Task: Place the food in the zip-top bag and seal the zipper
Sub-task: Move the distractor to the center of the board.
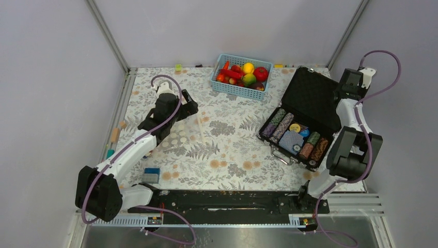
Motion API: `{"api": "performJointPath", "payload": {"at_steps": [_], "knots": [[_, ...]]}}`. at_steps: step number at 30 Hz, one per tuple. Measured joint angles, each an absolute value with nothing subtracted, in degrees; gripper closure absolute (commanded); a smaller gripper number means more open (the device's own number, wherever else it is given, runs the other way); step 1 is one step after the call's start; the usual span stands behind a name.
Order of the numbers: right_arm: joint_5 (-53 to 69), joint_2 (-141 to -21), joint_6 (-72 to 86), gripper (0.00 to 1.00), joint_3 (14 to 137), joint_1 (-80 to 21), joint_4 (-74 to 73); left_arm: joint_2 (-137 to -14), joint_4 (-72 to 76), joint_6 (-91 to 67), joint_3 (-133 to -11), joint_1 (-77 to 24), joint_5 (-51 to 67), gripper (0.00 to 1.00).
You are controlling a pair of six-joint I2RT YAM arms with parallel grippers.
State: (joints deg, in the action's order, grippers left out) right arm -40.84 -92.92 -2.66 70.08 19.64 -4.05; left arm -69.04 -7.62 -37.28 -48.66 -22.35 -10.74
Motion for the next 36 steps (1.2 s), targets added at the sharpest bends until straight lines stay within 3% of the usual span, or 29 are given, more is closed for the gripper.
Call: {"api": "performJointPath", "payload": {"at_steps": [1, 3, 7, 9, 19, 25, 30, 36], "knots": [[-40.8, -93.7, -2.8, 0.90, 71.0, 19.7, -4.0, -69.6, -7.7, -37.3, -49.2, -22.3, -10.7, 0.01], [-40.8, -94.7, -2.7, 0.74, 72.2, 19.9, -4.2, -70.3, -7.9, -37.3, -50.2, -22.3, -10.7, 0.01], [-40.0, -94.5, -2.6, 0.32, 73.0, 20.3, -4.6, -70.8, -8.4, -37.3, -50.7, -22.3, -10.7, 0.01], [-39.3, -92.9, -1.2, 0.03, 73.4, 20.9, -4.6, -70.8, -8.9, -37.3, -50.7, -22.3, -10.7, 0.01], [-29.1, -65.4, 4.8, 0.00, 67.0, 21.7, -5.3, -70.6, -11.1, -37.4, -50.7, -22.3, -9.8, 0.01], [-7.4, -58.1, 3.7, 0.00, 66.6, 20.1, -5.7, -70.5, -11.8, -37.9, -50.6, -22.3, -8.7, 0.01], [4.4, -66.7, -7.9, 0.00, 69.3, 2.4, -9.5, -70.5, -12.4, -38.2, -50.5, -22.3, -7.1, 0.01], [12.9, -91.4, -15.4, 0.00, 79.8, -10.8, -16.7, -70.6, -12.9, -38.2, -50.1, -22.3, -5.6, 0.01]]}}
